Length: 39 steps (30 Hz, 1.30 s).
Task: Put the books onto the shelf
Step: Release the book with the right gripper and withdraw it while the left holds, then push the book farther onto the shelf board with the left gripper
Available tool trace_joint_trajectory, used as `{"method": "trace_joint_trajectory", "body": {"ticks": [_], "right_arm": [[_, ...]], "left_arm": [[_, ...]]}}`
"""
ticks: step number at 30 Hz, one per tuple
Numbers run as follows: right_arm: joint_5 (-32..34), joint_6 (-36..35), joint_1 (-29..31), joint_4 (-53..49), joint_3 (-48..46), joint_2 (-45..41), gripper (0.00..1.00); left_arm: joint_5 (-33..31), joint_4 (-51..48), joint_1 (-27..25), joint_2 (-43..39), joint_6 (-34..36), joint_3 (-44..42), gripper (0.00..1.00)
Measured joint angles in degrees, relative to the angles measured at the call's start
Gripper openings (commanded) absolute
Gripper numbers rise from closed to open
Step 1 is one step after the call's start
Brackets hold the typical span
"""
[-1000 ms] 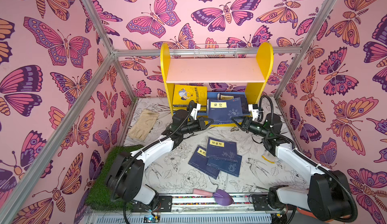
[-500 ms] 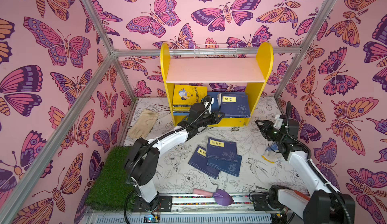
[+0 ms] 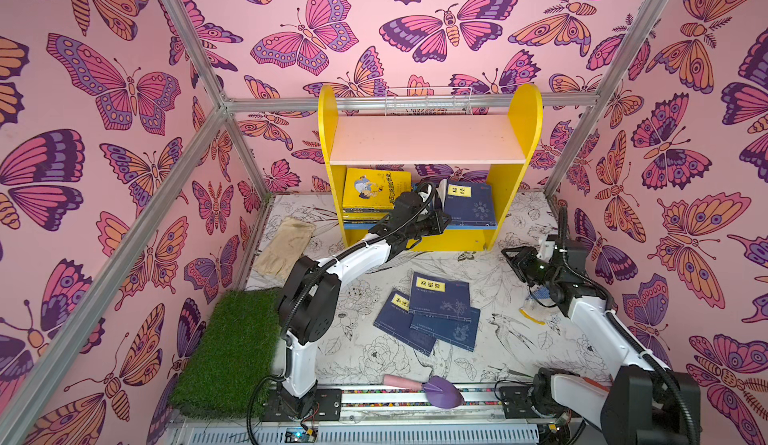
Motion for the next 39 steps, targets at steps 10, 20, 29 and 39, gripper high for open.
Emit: {"method": "trace_joint_trajectory", "body": {"ticks": [10, 20, 29, 39], "right_arm": [[-1.70, -1.60, 0.00, -0.52, 0.07, 0.31, 0.39], [-1.92, -2.51, 0.00, -1.53, 0.15, 0.31, 0.38], [-1.92, -3.08, 0.00, -2.95, 1.09, 0.46, 0.38], [-1.95, -3.37, 0.00, -3.34, 1.46, 0.79, 0.38]], "left_arm": [[2.05, -0.04, 1.55, 3.63, -3.04, 3.30, 0.00], [3.32, 2.93, 3.26, 4.76, -7.30, 3.30, 0.00], [4.02, 3.13, 3.19, 7.48, -8.37, 5.49, 0.00], [4.59, 0.83, 2.43, 9.25, -8.00, 8.79, 0.00]]}}
